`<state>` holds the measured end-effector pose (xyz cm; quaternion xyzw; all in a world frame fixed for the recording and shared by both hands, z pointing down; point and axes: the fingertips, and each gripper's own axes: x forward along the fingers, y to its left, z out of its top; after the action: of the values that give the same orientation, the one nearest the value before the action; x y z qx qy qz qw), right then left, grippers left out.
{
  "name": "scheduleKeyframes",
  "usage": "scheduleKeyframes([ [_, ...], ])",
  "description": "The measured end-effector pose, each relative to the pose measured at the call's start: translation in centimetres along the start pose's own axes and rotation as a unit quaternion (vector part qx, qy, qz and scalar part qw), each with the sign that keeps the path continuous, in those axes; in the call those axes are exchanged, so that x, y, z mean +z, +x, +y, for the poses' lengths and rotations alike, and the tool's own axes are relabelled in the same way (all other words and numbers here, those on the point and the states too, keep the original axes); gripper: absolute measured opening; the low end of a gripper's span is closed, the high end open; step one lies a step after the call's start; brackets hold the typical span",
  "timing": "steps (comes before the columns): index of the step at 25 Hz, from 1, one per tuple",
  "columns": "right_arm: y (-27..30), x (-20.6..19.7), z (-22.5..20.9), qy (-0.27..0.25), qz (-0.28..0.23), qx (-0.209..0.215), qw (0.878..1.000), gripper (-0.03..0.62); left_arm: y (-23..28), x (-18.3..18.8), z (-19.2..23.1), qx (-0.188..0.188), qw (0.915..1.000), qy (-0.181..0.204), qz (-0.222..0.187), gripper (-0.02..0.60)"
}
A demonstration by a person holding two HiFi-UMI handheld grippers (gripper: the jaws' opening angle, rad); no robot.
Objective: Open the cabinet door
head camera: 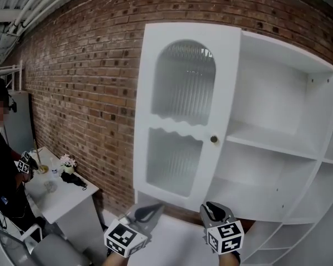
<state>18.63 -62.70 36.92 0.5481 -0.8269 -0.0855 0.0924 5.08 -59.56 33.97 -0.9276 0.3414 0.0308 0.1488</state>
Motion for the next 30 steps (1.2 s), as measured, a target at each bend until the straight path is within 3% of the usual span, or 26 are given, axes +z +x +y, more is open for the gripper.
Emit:
scheduleKeyframes([
  [9,3.0,-1.5,-1.5,0.011,0.005,0.037,0.999,0.171,1.7,-1.2,0.7,0.019,0.9997,-0.002,0.015,0.002],
  [13,3.7,-1.6,-1.3,0.011,0.001,0.051,0.999,0.177,1.7,-1.6,1.0,0.030,0.9994,0.001,0.020,0.002],
  [19,2.1,-1.3,-0.7,0.023,-0.017,0.086,0.996,0.088,1.4,-1.9,0.8,0.056,0.9980,-0.007,0.029,0.002],
  [30,-3.5,0.0,4.3,-0.024,-0.033,0.176,0.984,0.069,-1.0,0.4,-3.1,0.132,0.9908,0.004,0.032,0.002],
])
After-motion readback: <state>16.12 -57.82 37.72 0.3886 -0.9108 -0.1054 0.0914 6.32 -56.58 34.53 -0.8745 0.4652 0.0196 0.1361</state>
